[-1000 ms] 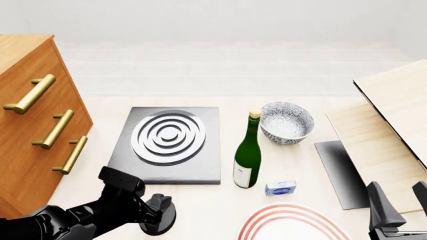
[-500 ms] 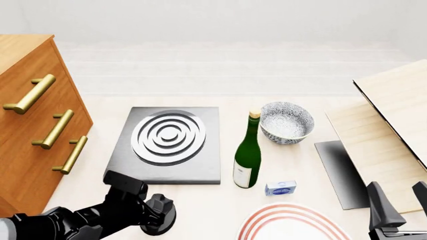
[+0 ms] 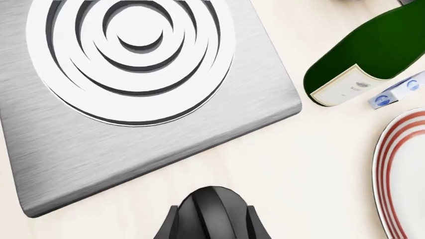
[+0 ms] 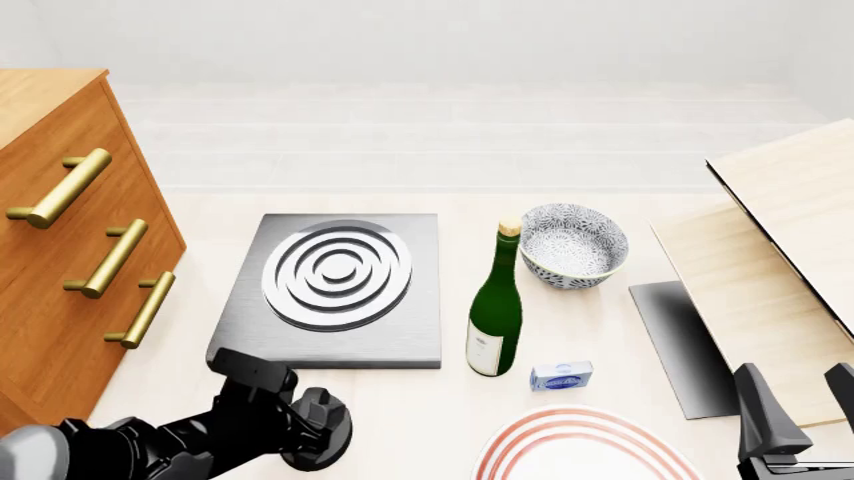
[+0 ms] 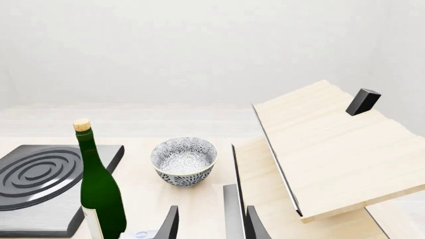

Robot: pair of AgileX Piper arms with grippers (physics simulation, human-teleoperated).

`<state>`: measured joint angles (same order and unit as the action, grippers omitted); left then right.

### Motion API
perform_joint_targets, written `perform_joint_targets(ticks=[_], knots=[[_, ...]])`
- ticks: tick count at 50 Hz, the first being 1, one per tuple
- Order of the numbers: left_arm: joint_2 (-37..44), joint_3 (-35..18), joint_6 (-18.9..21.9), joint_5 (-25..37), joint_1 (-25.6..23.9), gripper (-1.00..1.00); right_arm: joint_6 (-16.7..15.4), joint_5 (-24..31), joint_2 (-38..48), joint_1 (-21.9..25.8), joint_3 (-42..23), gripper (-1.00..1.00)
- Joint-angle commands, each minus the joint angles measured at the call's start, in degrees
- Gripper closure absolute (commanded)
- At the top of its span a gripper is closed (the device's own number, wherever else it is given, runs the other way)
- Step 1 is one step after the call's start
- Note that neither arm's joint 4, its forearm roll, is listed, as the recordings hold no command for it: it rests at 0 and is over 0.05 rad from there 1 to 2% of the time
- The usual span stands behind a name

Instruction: Turn on the stove.

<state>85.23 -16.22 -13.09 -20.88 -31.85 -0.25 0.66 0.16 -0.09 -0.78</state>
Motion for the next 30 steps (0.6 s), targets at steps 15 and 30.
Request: perform_joint_targets(ticks=[15,30], knots=[[-2.1,-0.1,2.7,0.6,6.2,-1.00,0.0,0.0,0.0,0.0,0.0,-1.00],[-4.5,-1.2,3.4,2.3,10.1,-1.00,0.0,0.0,0.0,0.0,0.0,-1.00]])
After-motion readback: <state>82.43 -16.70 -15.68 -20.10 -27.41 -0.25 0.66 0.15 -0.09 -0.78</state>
